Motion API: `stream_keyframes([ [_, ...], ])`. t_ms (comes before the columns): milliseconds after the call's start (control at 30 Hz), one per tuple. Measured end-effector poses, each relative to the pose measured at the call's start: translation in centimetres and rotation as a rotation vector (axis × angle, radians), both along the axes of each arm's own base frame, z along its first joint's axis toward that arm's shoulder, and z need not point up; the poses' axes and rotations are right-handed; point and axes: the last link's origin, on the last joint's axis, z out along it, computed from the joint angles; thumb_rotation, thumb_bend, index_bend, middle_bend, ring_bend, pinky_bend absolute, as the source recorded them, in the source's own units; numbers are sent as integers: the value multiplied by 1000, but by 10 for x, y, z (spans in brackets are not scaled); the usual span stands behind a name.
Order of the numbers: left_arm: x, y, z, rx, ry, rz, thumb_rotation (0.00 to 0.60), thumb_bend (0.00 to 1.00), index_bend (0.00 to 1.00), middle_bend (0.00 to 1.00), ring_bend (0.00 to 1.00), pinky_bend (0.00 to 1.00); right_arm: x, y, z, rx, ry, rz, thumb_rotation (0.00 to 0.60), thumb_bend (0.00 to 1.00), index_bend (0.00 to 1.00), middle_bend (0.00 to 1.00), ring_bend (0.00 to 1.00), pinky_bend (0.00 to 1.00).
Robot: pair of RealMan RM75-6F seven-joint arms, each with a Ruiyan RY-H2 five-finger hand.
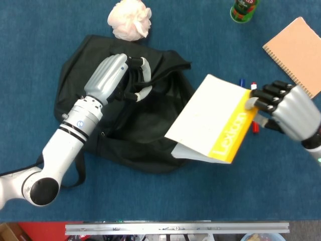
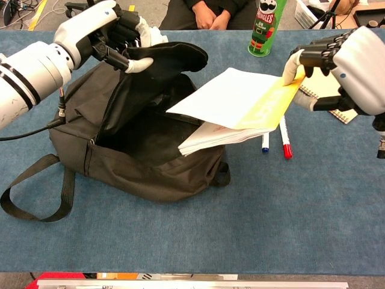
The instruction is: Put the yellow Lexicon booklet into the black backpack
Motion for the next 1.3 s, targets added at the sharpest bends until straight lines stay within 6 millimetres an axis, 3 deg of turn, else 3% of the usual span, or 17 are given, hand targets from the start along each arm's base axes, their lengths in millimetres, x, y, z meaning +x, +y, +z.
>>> stream_keyframes([
  [700, -9, 3, 21, 11, 3, 29, 600, 329, 622, 656, 652, 759, 36, -42, -67, 50, 48, 111, 600, 366, 938, 767, 635, 735],
  [1300, -10, 7, 31, 26, 22, 35, 600, 329, 618, 653, 652, 759, 77, -77, -99, 8, 195, 169, 600, 367, 942, 768, 635, 735],
])
